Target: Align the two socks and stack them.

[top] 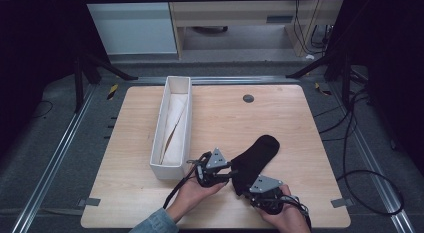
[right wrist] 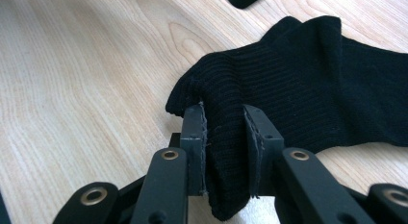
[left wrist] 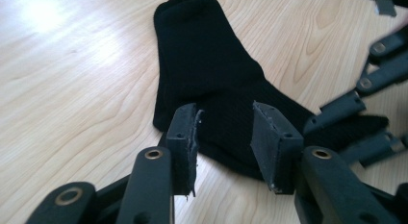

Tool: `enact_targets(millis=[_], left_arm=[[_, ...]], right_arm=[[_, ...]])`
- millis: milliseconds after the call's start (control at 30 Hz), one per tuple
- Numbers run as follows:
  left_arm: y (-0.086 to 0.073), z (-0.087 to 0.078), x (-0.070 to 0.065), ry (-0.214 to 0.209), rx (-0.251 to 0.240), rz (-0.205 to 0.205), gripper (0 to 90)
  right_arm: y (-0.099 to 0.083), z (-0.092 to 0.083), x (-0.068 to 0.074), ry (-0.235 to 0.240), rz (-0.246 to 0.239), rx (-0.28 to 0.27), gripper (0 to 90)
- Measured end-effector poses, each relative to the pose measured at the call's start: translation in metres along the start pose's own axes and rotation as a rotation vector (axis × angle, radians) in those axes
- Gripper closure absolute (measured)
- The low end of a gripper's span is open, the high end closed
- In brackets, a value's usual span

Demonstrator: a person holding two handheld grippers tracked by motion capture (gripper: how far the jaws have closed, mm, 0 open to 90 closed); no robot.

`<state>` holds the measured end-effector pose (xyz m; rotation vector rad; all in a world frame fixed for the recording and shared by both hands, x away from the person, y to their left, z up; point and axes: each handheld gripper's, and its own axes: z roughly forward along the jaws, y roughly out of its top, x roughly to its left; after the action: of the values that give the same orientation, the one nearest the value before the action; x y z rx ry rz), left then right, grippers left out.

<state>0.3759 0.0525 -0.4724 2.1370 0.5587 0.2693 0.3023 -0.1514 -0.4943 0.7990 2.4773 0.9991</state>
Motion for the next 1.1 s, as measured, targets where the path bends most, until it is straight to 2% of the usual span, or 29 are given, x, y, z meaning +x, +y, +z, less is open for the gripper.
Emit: enact_targets(millis=[167,367,667,767,867,1100], left_arm=[[0.01,0.019,0.001,0.021,0.028,0.048,66.2],[0.015,0.039,0.002,0.019,0.053,0.052,68.5],[0.013,0.037,0.008,0.054,0.054,0.051,65.8],[0.011,0.043,0.012,0.03,0.07,0.031,61.7],[0.009,0.048,0.011,0.024,0.095,0.041,60.6],[0.007,0.054,0.014,0.018,0.127,0.034,73.7]], right_arm=[[-0.001,-0.005,0.001,0.007,-0.003,-0.009,73.0],[-0.003,-0.01,0.002,0.016,-0.01,-0.009,73.0],[-0.005,-0.014,0.001,0.016,-0.007,-0.004,73.1],[-0.006,-0.014,0.001,0.016,-0.009,0.0,73.0],[-0.006,-0.015,0.001,0.015,-0.01,0.0,73.1],[-0.008,-0.017,-0.001,0.014,-0.003,-0.003,73.1]])
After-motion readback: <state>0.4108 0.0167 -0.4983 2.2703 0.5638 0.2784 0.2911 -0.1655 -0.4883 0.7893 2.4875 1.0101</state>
